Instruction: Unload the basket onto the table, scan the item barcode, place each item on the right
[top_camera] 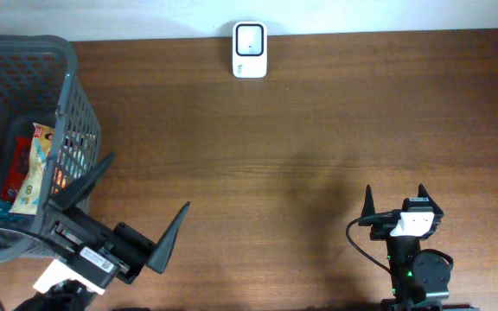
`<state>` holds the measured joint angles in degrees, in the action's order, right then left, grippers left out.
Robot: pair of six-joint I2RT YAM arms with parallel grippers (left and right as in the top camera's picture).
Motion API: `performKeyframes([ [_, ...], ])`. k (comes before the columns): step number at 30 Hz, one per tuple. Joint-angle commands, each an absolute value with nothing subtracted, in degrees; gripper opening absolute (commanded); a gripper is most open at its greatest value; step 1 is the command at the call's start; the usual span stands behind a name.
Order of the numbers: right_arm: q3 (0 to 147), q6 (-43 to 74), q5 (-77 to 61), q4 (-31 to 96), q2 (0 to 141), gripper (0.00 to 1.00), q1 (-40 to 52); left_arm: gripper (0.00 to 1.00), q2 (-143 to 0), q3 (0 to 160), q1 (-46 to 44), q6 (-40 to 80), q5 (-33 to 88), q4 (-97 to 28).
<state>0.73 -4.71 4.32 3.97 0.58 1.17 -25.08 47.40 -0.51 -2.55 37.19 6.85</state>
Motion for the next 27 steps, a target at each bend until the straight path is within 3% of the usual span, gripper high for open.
performKeyframes([
  [1,0.32,-4.69,5.19,4.19,0.36,0.98,1.50,0.99,-32.71,57.82,-0.45,-2.17,38.20,-4.23],
  [5,0.32,-4.69,5.19,4.19,0.36,0.98,1.50,0.99,-50.78,80.47,-0.47,-2.26,39.03,-35.18],
  [8,0.32,-4.69,5.19,4.19,0.36,0.98,1.50,0.99,-53.01,83.74,-0.47,-2.22,47.83,-33.56],
  [14,0.32,-4.69,5.19,4.21,0.36,0.98,1.50,0.99,-53.36,83.85,-0.47,-2.17,41.60,-33.71],
  [20,0.32,-4.69,5.19,4.19,0.36,0.99,1.50,0.99,-66.19,99.61,-0.47,-6.39,27.94,-60.77],
  [27,0.32,-4.69,5.19,4.19,0.36,0.98,1.50,0.99,-74.00,101.75,-0.47,-6.33,22.20,-69.25],
])
